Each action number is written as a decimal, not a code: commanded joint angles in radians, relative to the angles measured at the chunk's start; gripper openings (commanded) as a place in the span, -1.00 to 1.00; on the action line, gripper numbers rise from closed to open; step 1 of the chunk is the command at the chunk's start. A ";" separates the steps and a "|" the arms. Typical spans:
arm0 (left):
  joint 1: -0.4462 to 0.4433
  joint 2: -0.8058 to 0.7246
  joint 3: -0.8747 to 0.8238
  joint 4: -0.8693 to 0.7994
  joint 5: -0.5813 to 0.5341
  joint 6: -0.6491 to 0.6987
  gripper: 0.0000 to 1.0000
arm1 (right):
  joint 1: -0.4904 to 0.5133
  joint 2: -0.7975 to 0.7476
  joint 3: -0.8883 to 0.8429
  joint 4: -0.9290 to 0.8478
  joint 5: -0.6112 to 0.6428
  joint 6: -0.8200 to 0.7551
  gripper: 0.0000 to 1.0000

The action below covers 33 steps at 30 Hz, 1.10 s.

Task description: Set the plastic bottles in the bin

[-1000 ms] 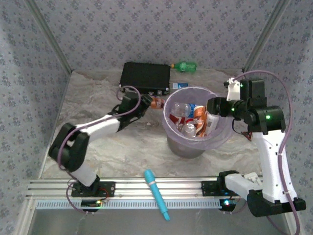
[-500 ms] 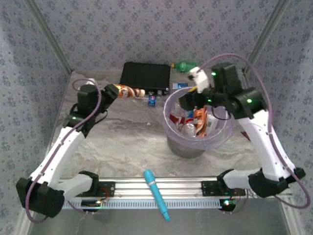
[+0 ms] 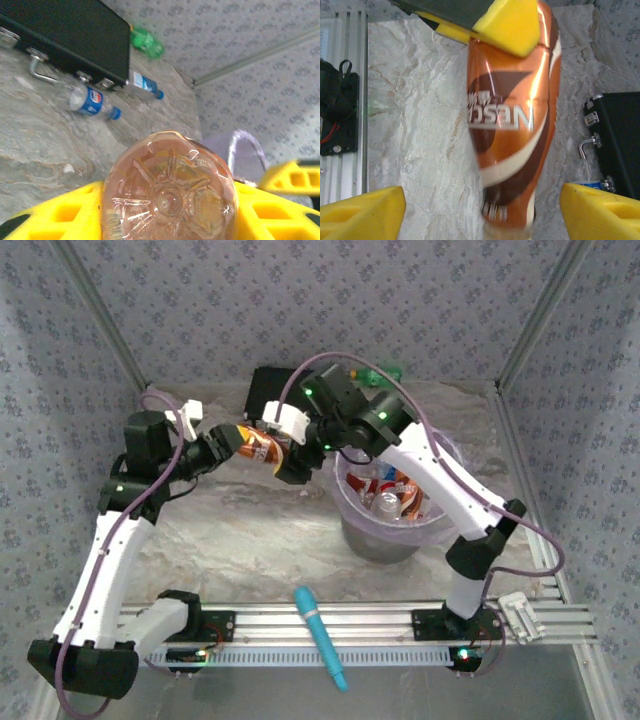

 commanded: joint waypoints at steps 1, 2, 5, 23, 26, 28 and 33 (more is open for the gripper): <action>-0.003 -0.022 -0.040 0.069 0.088 -0.010 -0.27 | 0.016 0.057 0.059 -0.059 -0.032 -0.032 0.73; -0.005 -0.022 -0.047 0.081 0.095 -0.015 -0.27 | 0.021 0.068 0.061 -0.055 -0.030 -0.031 0.75; -0.015 -0.020 -0.060 0.093 0.091 -0.019 -0.28 | 0.024 0.094 0.067 -0.047 -0.044 -0.022 0.75; -0.029 -0.015 -0.095 0.155 0.066 -0.055 -0.35 | 0.008 0.132 0.050 -0.003 -0.084 0.049 0.17; -0.030 -0.014 -0.100 0.163 0.062 -0.060 -0.34 | 0.007 0.131 0.049 0.000 -0.082 0.052 0.10; -0.030 -0.016 -0.104 0.169 0.056 -0.062 -0.33 | 0.005 0.128 0.050 0.001 -0.085 0.052 0.03; -0.030 -0.027 -0.139 0.216 0.035 -0.085 -0.15 | -0.001 0.124 0.044 0.015 -0.102 0.051 -0.07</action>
